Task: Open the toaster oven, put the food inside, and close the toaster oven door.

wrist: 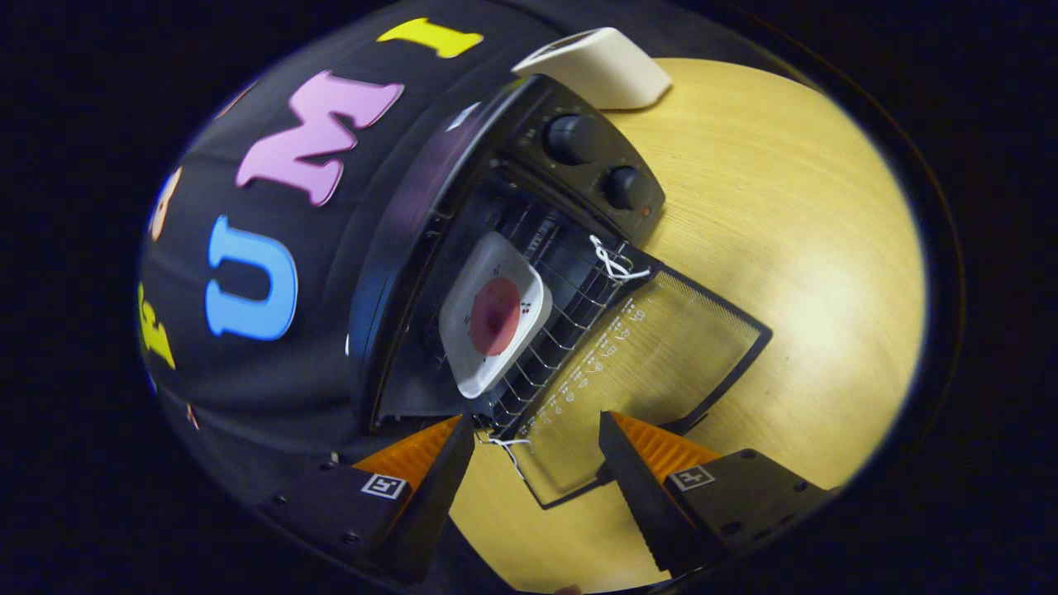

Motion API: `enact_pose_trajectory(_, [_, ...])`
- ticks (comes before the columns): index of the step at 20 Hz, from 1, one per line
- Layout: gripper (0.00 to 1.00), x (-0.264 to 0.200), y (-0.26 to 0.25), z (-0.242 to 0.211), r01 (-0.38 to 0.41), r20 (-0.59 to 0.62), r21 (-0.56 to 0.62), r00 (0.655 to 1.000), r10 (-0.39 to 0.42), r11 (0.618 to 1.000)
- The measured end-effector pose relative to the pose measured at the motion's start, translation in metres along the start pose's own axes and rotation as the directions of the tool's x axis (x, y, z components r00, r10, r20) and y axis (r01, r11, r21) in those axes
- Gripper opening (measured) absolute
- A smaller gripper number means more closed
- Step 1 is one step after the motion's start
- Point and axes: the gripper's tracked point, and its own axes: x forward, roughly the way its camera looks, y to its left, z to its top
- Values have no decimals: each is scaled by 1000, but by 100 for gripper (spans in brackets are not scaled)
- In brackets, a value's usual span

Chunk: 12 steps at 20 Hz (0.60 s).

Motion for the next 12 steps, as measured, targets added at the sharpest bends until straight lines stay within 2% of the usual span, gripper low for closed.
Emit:
enact_pose_trajectory(1, [98,-8,-9,0,19,9,-117,1000,-18,993])
enact_pose_trajectory(4, [98,-27,-19,6,77,77,-379,996,-52,922])
enact_pose_trajectory(7, [98,-38,-22,-2,115,108,-520,992,-68,847])
enact_pose_trajectory(10, [98,-32,-37,-35,123,45,-613,992,-121,780])
enact_pose_trajectory(12, [99,-25,-46,-56,123,6,-644,988,-156,755])
